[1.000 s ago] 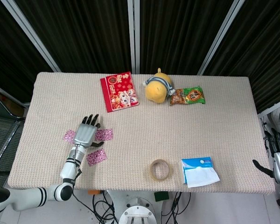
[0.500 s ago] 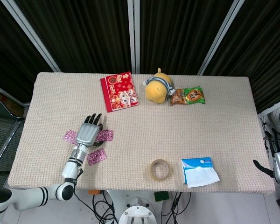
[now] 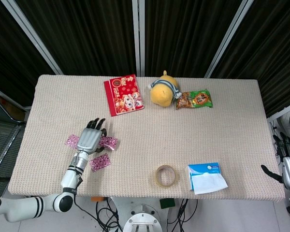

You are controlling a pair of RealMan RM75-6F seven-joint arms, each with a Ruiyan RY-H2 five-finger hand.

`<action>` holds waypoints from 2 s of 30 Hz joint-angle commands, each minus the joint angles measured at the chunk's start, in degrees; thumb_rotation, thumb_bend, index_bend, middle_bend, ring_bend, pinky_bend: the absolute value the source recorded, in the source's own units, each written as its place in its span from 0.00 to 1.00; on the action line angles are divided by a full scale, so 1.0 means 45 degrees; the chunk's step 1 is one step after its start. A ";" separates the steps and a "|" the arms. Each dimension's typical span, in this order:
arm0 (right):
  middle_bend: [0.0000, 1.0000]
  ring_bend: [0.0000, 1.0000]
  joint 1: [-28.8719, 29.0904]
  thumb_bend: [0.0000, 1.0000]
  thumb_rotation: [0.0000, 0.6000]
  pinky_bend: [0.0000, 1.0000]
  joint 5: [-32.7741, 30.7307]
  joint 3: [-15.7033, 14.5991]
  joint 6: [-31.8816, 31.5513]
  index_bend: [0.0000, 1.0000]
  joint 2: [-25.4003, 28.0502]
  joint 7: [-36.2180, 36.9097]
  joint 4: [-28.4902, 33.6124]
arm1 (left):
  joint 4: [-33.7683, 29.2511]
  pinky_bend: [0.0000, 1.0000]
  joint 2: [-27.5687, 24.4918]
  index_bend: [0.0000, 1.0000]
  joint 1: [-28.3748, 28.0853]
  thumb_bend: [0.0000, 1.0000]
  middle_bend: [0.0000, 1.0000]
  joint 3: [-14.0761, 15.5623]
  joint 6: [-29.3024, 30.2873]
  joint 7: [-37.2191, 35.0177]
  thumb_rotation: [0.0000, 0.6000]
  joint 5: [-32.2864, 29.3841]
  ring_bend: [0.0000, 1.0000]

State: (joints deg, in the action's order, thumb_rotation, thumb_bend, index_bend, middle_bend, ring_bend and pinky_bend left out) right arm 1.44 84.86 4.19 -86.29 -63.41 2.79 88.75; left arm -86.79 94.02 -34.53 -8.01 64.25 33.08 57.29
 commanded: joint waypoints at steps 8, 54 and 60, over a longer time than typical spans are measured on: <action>0.00 0.00 0.0378 0.37 0.98 0.00 -0.0081 0.0101 0.0550 0.00 -0.0025 0.0214 -0.0119 | -0.2687 0.11 -0.1105 0.47 0.1244 0.17 0.06 0.0483 0.1933 0.0885 1.00 -0.0930 0.00; 0.00 0.00 0.0537 0.43 0.98 0.00 0.0543 -0.0353 0.0596 0.00 -0.0217 0.1405 -0.0925 | -0.4054 0.11 0.1242 0.49 0.2655 0.18 0.10 0.0777 0.4801 0.3068 0.83 -0.2466 0.00; 0.00 0.00 0.0533 0.43 0.98 0.00 0.0494 -0.0341 0.0593 0.00 -0.0194 0.1433 -0.0946 | -0.4113 0.11 0.1177 0.49 0.2720 0.18 0.10 0.0786 0.4756 0.3027 0.83 -0.2404 0.00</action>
State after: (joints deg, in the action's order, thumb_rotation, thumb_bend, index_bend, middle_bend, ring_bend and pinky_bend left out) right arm 3.84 87.09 2.66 -83.63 -64.29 9.24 84.50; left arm -105.29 99.34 -22.30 -4.48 85.67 46.72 46.45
